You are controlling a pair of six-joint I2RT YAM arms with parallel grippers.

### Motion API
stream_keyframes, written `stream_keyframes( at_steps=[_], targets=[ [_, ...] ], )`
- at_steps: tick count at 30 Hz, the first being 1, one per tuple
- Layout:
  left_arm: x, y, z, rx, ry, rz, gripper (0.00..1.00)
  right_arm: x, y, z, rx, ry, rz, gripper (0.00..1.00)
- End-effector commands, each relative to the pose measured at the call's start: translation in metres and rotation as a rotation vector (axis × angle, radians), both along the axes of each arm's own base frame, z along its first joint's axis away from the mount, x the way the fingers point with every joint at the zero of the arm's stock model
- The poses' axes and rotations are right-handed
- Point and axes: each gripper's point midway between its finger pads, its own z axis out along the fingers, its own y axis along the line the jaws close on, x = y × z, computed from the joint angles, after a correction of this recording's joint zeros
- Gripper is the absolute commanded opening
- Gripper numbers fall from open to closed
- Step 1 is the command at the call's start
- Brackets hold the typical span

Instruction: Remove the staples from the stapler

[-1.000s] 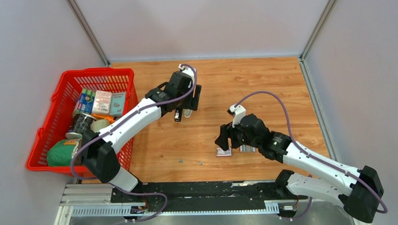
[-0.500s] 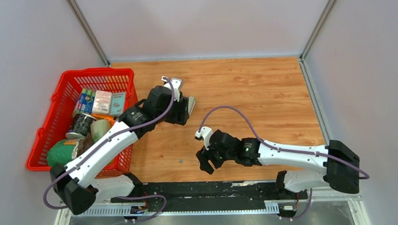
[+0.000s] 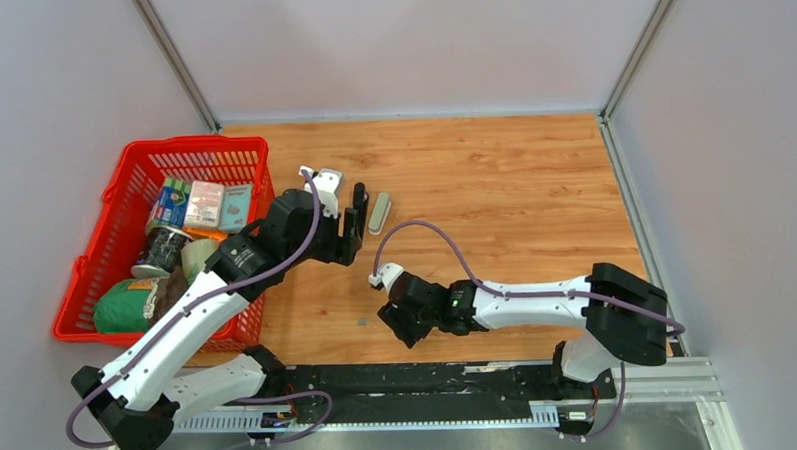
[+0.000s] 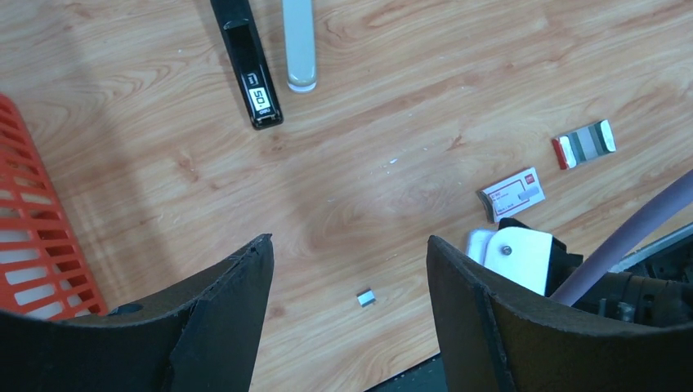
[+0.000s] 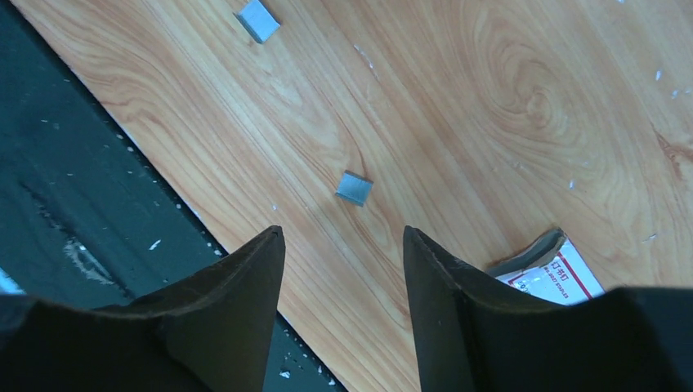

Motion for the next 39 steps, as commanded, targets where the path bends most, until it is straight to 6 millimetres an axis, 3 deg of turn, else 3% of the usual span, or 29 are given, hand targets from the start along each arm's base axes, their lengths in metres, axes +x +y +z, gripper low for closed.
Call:
stream_keyframes(
  at_steps=[1, 7, 29, 39],
  targets=[
    [-0.004, 0.009, -0.002, 0.029, -0.014, -0.005, 0.75, 0.008, 0.009, 0.002, -0.025, -0.083, -0.015, 0.57],
    [-0.002, 0.006, -0.003, 0.033, -0.022, -0.014, 0.75, 0.002, 0.007, -0.005, -0.068, -0.116, -0.033, 0.53],
    [0.003, 0.004, -0.008, 0.045, -0.017, -0.012, 0.75, 0.024, 0.008, -0.025, -0.140, -0.197, -0.111, 0.53],
    [0.004, 0.005, -0.011, 0.052, -0.017, -0.005, 0.75, 0.042, 0.015, -0.021, -0.128, -0.216, -0.168, 0.53]
  ],
)
